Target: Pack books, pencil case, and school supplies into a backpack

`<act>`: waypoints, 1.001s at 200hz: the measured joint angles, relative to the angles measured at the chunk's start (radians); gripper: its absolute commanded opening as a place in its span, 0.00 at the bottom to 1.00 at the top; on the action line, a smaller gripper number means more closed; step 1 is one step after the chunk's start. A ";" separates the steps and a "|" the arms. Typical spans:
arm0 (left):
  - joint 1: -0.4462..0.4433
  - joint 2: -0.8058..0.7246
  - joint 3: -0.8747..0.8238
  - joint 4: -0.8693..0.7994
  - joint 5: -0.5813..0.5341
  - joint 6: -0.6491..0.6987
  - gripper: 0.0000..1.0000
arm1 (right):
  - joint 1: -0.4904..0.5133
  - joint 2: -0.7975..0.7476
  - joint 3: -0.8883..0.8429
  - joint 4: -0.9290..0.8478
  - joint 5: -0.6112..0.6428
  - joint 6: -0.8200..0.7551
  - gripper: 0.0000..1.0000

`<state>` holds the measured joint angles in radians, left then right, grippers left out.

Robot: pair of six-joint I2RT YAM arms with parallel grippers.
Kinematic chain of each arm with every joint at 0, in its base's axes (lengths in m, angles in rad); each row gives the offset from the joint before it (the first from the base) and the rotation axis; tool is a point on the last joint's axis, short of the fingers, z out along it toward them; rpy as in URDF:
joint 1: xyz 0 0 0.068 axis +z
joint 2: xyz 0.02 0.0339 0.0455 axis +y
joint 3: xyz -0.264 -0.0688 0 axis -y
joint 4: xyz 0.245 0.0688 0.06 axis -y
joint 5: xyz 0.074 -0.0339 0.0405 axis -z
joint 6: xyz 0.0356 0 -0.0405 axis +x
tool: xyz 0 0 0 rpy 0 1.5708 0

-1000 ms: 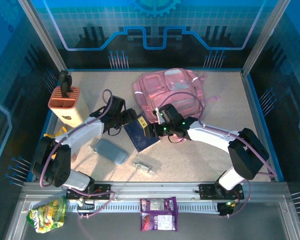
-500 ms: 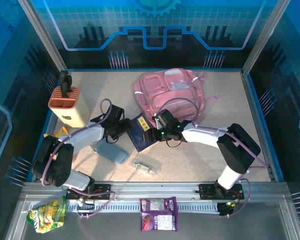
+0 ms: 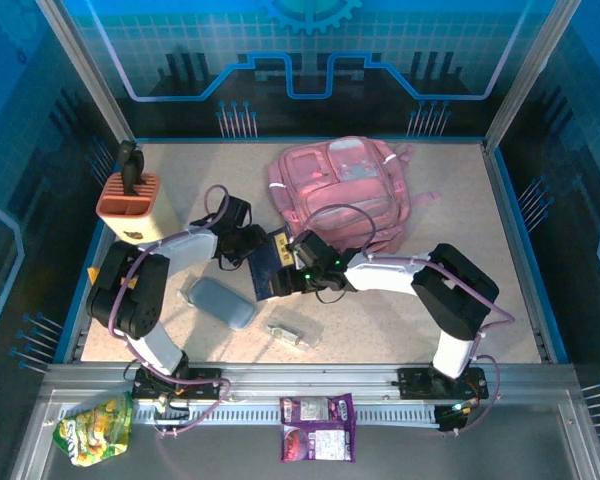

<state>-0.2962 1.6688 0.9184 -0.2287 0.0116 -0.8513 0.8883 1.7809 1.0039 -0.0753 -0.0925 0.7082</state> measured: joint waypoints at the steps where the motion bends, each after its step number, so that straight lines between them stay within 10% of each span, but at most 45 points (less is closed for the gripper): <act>1: 0.001 0.000 0.000 0.000 0.000 0.001 0.64 | 0.001 0.000 0.001 0.000 -0.001 0.000 0.75; 200: -0.008 -0.127 -0.120 -0.024 0.092 0.041 0.58 | -0.064 0.135 0.206 -0.178 0.056 -0.013 0.70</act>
<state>-0.3042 1.5417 0.7982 -0.2523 0.1032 -0.8104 0.8246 1.9156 1.2098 -0.2535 -0.0368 0.6952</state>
